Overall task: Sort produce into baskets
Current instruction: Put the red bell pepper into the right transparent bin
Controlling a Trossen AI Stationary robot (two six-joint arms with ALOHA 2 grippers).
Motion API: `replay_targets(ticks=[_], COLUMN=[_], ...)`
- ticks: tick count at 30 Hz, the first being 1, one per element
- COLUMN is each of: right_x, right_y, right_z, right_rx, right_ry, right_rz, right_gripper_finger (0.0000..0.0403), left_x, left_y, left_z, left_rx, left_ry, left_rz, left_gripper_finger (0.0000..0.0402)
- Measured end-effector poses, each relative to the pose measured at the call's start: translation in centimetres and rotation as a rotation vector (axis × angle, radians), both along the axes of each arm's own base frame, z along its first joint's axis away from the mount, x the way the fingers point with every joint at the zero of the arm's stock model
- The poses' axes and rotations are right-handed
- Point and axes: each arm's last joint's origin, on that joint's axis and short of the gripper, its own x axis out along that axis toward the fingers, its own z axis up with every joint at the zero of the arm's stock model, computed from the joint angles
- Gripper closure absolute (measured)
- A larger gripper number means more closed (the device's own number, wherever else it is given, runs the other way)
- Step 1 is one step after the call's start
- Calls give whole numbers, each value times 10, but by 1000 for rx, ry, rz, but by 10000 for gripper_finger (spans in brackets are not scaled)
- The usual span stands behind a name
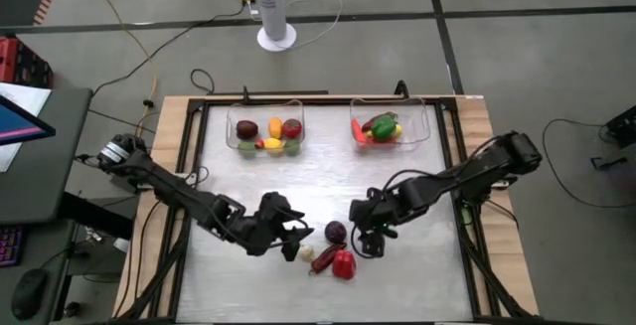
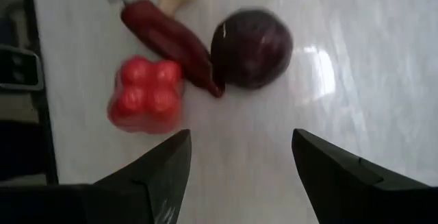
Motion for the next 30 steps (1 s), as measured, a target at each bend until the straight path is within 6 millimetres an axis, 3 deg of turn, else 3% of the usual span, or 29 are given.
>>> replay_targets(ticks=[4,15,30], right_x=[3,1,5], right_y=[13,59,59], right_z=[-4,37,43], right_rx=[16,7,53], right_ry=[23,-133,-159], right_rz=[35,223,183], right_gripper_finger=[121,121,107], left_x=[-5,-18,-21], left_y=[-10,-30,-34], left_z=[1,5,5], left_rx=[-15,-48,18], left_ry=[-34,-62,-58], left_rz=[35,9,-9], left_gripper_finger=[157,157,157])
